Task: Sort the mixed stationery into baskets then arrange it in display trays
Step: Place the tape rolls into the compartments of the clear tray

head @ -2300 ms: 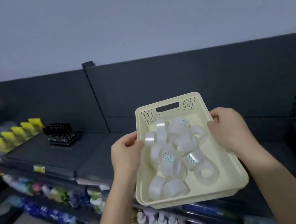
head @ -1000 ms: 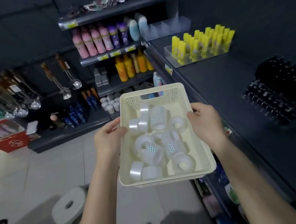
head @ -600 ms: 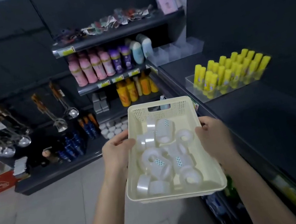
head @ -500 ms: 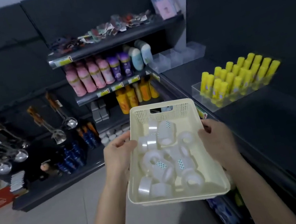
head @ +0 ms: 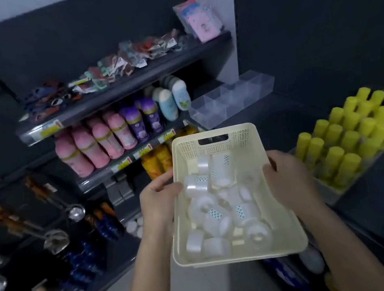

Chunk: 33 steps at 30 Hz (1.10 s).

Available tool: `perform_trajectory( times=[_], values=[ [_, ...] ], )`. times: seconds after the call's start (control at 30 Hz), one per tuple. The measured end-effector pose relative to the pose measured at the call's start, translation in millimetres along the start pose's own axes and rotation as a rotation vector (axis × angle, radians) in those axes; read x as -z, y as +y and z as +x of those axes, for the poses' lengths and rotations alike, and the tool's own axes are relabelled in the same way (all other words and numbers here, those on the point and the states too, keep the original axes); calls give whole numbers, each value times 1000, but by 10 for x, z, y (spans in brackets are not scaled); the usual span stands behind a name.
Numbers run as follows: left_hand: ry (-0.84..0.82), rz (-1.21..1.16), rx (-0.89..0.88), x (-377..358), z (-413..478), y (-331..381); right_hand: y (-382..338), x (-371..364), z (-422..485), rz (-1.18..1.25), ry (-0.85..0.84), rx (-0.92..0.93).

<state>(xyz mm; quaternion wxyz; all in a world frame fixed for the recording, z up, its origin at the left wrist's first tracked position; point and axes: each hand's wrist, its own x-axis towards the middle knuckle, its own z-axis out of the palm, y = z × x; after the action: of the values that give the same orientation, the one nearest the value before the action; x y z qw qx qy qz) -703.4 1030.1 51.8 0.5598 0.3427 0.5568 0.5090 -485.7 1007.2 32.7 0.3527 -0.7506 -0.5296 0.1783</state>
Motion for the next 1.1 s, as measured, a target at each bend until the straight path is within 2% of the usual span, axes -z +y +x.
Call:
perform_trajectory(
  times=[0.13, 0.27, 0.6, 0.73, 0.9, 1.1],
  values=[
    [-68, 30, 20, -300, 587, 148, -36, -27, 522, -39, 17, -77],
    [-169, 85, 8, -682, 1128, 269, -18, 44, 907, -81, 122, -152],
    [-648, 313, -12, -1526, 2432, 508, 38, -175, 1564, -257, 442, -417],
    [-826, 395, -71, -1813, 2754, 591, 19, -269, 1667, -300, 531, -519],
    [-920, 518, -140, -2226, 3023, 563, 102, -234, 1825, -346, 575, -632],
    [-984, 509, -217, -2579, 3203, 412, 328, -213, 2056, -387, 568, -724]
  ],
)
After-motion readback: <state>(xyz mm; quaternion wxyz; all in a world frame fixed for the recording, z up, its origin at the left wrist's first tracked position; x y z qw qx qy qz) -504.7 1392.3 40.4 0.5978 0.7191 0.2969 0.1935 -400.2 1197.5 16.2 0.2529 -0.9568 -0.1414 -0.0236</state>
